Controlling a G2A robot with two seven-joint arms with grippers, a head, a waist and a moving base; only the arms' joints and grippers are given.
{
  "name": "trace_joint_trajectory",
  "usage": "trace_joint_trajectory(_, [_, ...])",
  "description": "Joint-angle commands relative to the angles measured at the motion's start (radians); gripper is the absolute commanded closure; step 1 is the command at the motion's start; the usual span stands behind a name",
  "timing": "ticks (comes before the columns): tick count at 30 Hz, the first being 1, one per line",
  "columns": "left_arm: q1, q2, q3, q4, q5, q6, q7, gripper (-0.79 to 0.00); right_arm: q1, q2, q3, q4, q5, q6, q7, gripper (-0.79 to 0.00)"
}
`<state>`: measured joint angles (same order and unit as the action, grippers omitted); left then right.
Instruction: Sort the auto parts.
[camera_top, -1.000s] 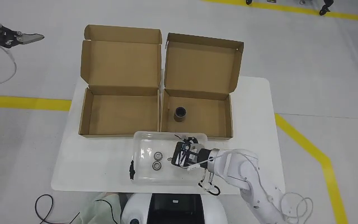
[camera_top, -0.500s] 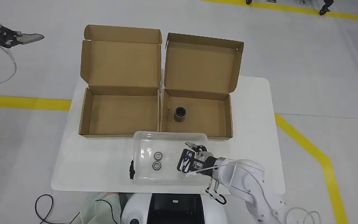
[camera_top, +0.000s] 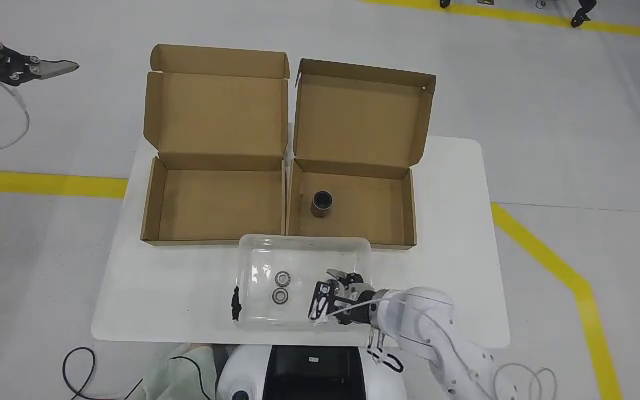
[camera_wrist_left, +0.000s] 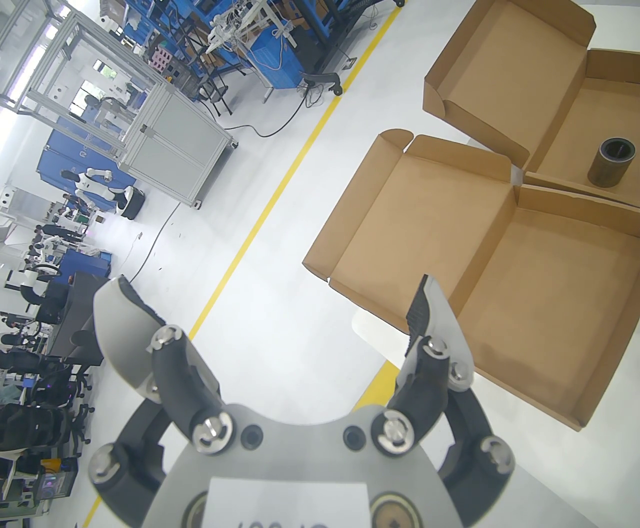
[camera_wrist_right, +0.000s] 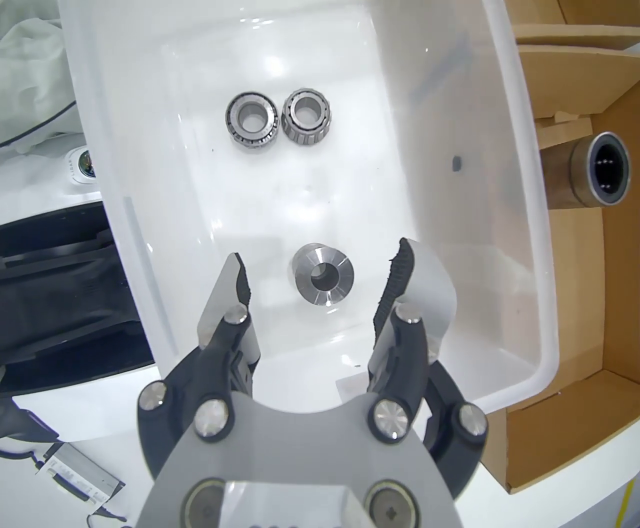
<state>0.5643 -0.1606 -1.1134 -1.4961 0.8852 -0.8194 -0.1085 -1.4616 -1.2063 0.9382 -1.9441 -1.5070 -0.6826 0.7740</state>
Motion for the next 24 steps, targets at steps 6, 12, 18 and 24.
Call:
trace_joint_trajectory(6, [0.0, 0.0, 0.0, 0.0, 0.0, 0.0, 0.0, -0.785, 0.031, -0.003, -0.023, 0.06, 0.022, 0.016, -0.005, -0.539])
trace_joint_trajectory(12, [0.0, 0.0, 0.0, 0.0, 0.0, 0.0, 0.0, -0.785, 0.056, -0.006, -0.043, 0.105, 0.02, 0.03, -0.015, -0.496])
trace_joint_trajectory(18, [0.0, 0.0, 0.0, 0.0, 0.0, 0.0, 0.0, -0.785, 0.077, -0.009, -0.062, 0.13, 0.014, 0.05, 0.006, -0.376])
trace_joint_trajectory(24, [0.0, 0.0, 0.0, 0.0, 0.0, 0.0, 0.0, -0.785, 0.093, -0.01, -0.071, 0.153, 0.025, 0.057, -0.015, -0.139])
